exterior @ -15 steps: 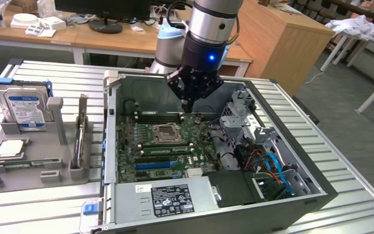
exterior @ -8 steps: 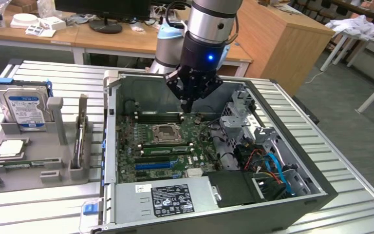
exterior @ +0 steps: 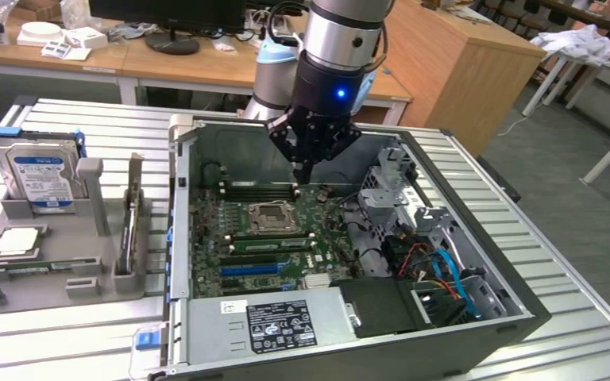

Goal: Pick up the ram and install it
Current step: 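Press down the ram until it locks into place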

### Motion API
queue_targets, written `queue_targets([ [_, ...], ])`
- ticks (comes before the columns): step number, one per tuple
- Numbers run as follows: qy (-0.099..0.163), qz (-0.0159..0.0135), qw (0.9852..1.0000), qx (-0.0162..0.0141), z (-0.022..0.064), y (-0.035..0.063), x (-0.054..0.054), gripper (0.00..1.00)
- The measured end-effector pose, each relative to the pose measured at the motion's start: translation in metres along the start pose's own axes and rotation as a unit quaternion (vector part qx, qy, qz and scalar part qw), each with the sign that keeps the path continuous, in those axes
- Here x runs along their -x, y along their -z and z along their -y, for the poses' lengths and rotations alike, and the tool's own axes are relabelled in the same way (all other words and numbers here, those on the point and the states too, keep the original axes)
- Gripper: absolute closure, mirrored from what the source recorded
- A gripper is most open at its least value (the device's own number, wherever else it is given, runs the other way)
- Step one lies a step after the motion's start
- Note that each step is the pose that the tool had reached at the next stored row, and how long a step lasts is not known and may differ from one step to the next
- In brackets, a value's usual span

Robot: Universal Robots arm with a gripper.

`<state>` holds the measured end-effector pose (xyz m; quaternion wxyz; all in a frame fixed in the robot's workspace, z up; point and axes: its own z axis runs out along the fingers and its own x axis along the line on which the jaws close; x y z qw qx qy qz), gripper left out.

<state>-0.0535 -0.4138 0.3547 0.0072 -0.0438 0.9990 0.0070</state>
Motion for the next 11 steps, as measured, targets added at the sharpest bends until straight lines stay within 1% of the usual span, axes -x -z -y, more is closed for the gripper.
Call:
queue_targets([
  [11, -0.003, 0.0000, 1.0000, -0.0001, -0.0001, 0.0000, -0.0012, 0.89],
])
